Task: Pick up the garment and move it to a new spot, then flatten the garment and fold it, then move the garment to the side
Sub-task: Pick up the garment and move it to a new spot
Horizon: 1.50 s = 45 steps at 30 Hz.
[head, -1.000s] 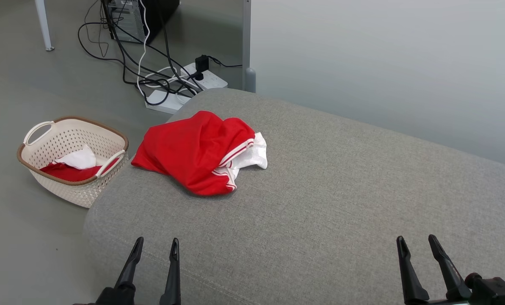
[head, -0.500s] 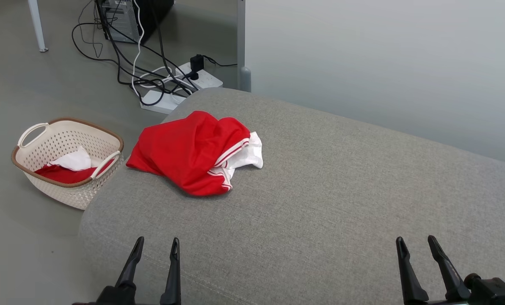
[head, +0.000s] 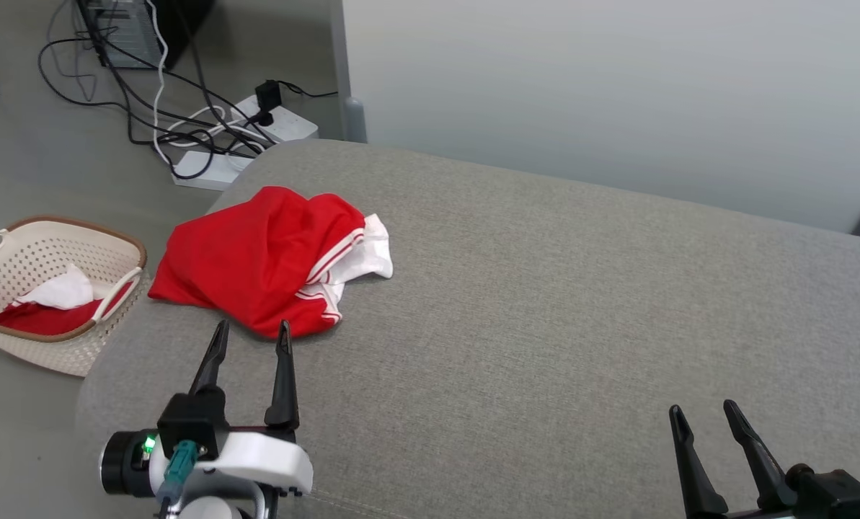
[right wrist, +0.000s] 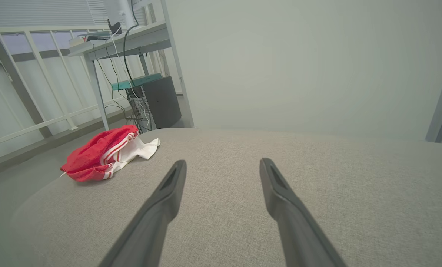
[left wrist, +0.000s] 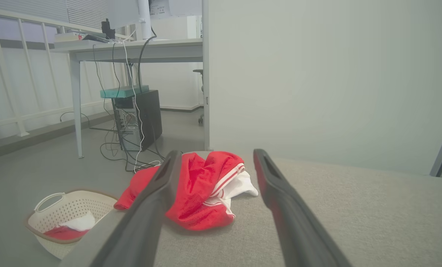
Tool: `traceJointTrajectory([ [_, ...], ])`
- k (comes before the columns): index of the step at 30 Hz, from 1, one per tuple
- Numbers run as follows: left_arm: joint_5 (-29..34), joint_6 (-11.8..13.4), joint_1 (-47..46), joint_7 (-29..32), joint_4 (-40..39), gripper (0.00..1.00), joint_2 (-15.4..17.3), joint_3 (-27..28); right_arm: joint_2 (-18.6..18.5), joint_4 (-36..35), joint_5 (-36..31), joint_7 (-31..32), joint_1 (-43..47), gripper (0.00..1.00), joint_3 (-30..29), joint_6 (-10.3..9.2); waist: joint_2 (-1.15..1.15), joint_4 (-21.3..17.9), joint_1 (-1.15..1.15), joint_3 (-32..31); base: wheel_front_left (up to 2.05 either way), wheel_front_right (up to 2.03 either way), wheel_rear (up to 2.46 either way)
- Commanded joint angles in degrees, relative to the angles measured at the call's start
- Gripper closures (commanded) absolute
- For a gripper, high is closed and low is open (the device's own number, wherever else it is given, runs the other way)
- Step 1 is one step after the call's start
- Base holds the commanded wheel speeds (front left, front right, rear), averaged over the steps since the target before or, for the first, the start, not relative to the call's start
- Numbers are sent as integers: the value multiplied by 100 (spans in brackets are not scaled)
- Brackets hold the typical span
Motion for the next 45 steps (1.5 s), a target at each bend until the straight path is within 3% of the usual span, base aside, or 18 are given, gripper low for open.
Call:
traceJointTrajectory([
  [1,54,90,-513,-59,76,0,6,226,-132,-150,-17,-60,-270,0,141,24,0,-205,0,125,0,0,0],
  [13,-33,70,-2423,-59,2200,0,59,704,-564,-258,80,-60,-710,0,316,24,0,-969,0,1076,0,0,0],
  [19,-131,-65,-3141,-59,3022,0,138,961,-690,-293,133,-60,-1040,0,396,24,0,-1236,0,1482,0,0,0],
  [25,-16,-35,-3669,-59,3858,0,291,1027,-774,-303,180,-60,-1255,0,448,24,0,-1416,0,1792,0,0,0],
  [34,154,283,-4265,-59,4769,0,699,1112,-848,-359,260,-60,-1491,0,528,24,0,-1666,0,2196,0,0,0],
  [45,602,600,-4893,-59,5543,0,1144,744,-901,-433,343,-60,-1728,0,531,24,0,-1890,0,2707,0,0,0],
])
